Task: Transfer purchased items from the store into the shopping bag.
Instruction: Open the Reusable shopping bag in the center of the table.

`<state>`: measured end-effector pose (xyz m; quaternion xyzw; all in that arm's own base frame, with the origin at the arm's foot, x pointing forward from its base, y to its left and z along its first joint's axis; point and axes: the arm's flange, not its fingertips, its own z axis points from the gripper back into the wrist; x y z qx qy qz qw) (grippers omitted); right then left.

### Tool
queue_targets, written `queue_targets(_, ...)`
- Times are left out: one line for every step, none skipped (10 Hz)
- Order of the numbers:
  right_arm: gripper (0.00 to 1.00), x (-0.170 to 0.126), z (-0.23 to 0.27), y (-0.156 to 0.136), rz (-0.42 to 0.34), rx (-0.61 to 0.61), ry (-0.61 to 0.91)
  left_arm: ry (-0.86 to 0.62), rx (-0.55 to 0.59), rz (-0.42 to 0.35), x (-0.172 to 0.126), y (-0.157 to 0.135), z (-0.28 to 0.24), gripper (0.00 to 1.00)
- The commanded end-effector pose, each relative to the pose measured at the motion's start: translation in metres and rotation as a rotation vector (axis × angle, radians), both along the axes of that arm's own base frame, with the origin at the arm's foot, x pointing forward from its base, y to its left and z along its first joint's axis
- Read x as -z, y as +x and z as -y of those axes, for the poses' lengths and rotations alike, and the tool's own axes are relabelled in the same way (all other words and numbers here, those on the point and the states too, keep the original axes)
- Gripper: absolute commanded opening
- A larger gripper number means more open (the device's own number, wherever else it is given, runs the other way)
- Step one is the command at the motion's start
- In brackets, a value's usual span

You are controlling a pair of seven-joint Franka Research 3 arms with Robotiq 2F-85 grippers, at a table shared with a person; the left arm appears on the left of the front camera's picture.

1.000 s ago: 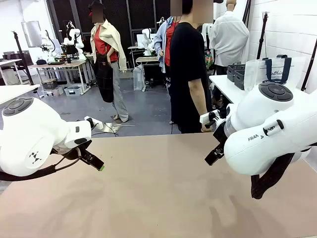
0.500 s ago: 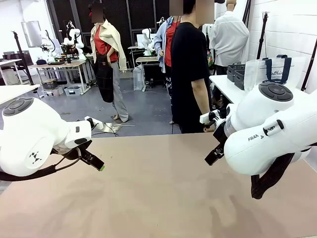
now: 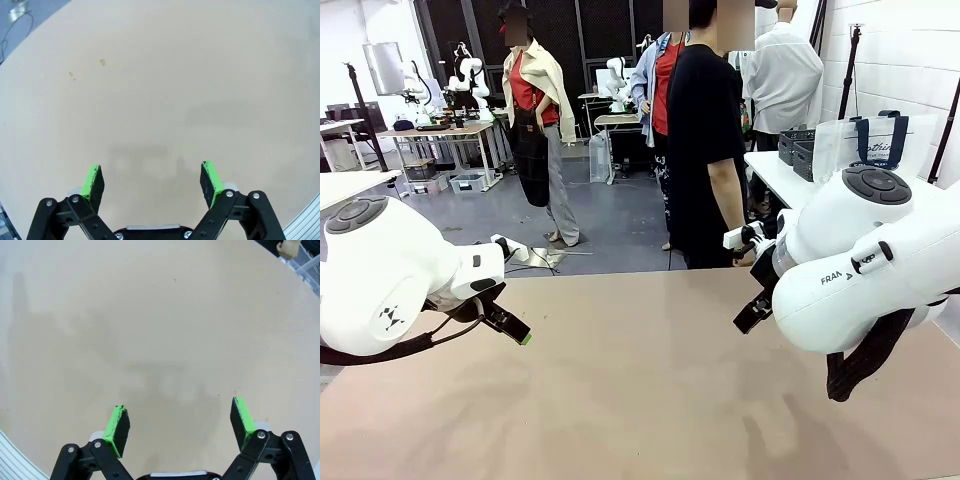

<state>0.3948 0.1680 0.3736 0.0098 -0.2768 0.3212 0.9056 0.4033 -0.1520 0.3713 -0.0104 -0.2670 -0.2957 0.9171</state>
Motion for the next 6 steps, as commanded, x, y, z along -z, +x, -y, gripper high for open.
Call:
queue_targets(1.00, 0.0000, 0.0001, 0.0000, 0.000, 0.000, 0.000, -0.001, -0.002, 0.000, -0.0001, 0.0003, -0.0009, 1.00)
queue_targets(1.00, 0.0000, 0.0001, 0.0000, 0.000, 0.000, 0.000, -0.001, -0.002, 0.000, -0.0001, 0.0003, -0.0009, 1.00)
queue_targets(1.00, 0.0000, 0.0001, 0.0000, 0.000, 0.000, 0.000, -0.001, -0.002, 0.000, -0.0001, 0.0003, -0.0009, 1.00)
queue_targets(1.00, 0.0000, 0.0001, 0.0000, 0.000, 0.000, 0.000, -0.001, -0.002, 0.000, -0.0001, 0.0003, -0.0009, 1.00)
queue_targets(1.00, 0.0000, 0.0001, 0.0000, 0.000, 0.000, 0.000, -0.001, -0.002, 0.000, -0.0001, 0.0003, -0.0009, 1.00)
queue_targets(1.00, 0.0000, 0.0001, 0.0000, 0.000, 0.000, 0.000, -0.001, -0.002, 0.000, -0.0001, 0.0003, -0.0009, 1.00)
